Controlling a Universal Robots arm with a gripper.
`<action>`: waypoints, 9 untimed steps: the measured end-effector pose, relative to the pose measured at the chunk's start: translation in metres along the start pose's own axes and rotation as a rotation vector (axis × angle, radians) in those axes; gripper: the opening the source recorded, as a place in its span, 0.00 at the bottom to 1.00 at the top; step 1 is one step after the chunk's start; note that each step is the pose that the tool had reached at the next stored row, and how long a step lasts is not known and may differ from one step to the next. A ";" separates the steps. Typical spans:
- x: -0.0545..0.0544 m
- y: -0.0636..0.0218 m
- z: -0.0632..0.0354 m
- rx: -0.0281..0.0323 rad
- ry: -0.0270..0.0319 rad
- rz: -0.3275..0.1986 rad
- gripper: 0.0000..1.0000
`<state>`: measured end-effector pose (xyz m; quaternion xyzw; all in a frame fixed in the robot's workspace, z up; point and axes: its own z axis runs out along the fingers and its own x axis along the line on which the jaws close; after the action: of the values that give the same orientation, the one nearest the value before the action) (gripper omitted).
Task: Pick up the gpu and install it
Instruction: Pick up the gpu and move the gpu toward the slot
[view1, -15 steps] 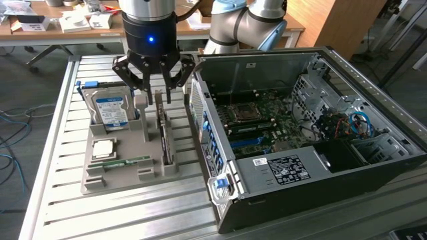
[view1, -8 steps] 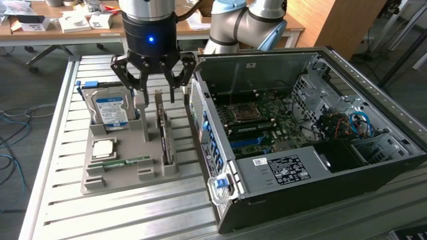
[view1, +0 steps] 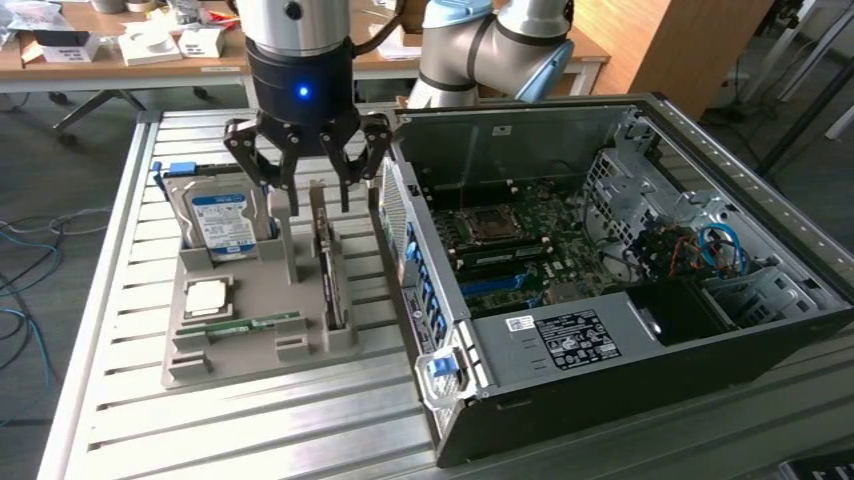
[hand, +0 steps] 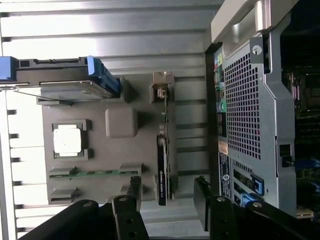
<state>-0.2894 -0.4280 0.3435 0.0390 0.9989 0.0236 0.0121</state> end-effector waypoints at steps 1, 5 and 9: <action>0.000 -0.0001 0.0017 -0.0002 0.0002 0.000 0.55; 0.000 -0.0004 0.0090 -0.0009 0.0002 0.000 0.55; 0.000 -0.0008 0.0162 -0.0023 0.0002 0.000 0.55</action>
<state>-0.2894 -0.4280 0.3272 0.0391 0.9989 0.0248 0.0121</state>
